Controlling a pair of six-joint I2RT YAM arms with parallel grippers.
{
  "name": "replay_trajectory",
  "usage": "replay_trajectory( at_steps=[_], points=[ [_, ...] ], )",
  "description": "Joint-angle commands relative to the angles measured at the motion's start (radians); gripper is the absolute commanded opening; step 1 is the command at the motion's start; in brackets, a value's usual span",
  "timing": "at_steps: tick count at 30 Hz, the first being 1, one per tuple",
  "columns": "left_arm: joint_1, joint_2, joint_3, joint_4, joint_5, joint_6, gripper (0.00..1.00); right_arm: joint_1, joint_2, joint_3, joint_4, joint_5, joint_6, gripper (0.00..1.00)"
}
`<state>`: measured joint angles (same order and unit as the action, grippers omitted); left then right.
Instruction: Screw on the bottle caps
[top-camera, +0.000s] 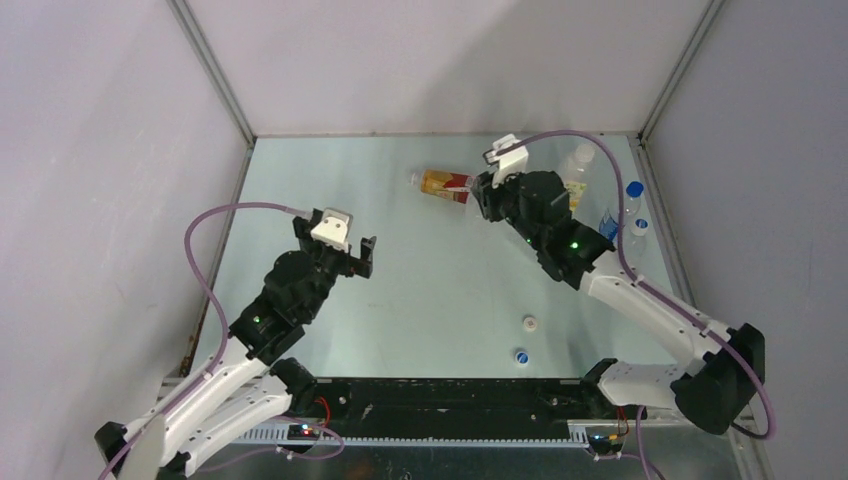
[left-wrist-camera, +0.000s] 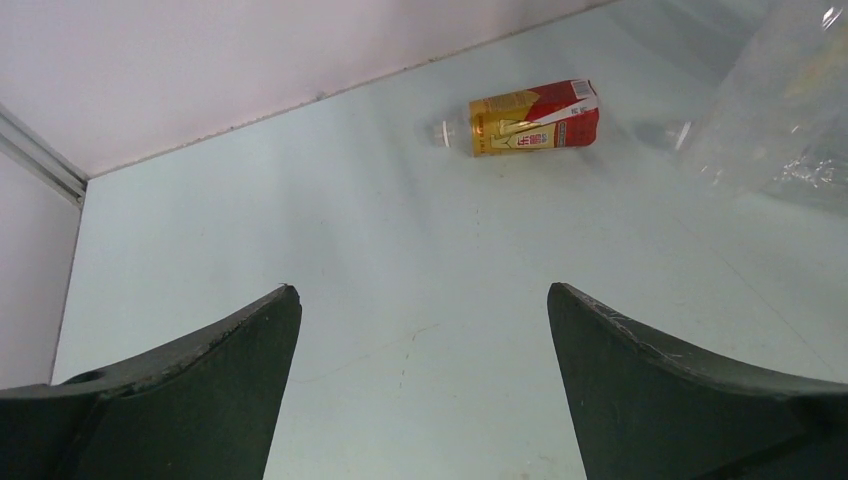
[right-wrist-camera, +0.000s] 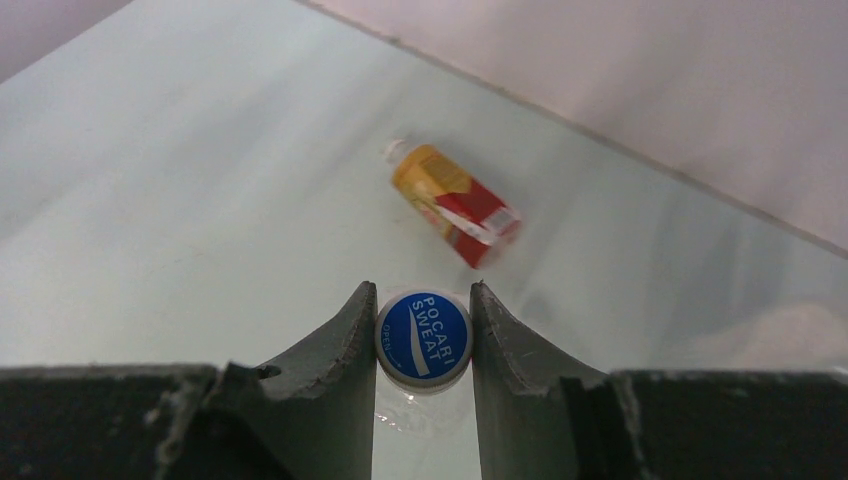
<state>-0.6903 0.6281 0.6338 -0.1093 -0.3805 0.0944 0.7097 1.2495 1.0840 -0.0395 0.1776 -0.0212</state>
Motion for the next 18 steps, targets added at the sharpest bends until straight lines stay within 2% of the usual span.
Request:
replay_trajectory(
  at_steps=[1, 8, 18],
  points=[
    [0.011, 0.008, 0.008, 0.022, 0.032, -0.004, 1.00, -0.060, -0.087, 0.050, -0.079, 0.097, -0.045, 0.00],
    [0.011, 0.010, 0.009, 0.018, 0.047, -0.010, 1.00, -0.180, -0.170, 0.030, -0.189, 0.195, -0.022, 0.00],
    [0.011, 0.013, 0.006, 0.019, 0.049, -0.004, 1.00, -0.395, -0.265, -0.128, -0.108, 0.160, 0.035, 0.00]
  ],
)
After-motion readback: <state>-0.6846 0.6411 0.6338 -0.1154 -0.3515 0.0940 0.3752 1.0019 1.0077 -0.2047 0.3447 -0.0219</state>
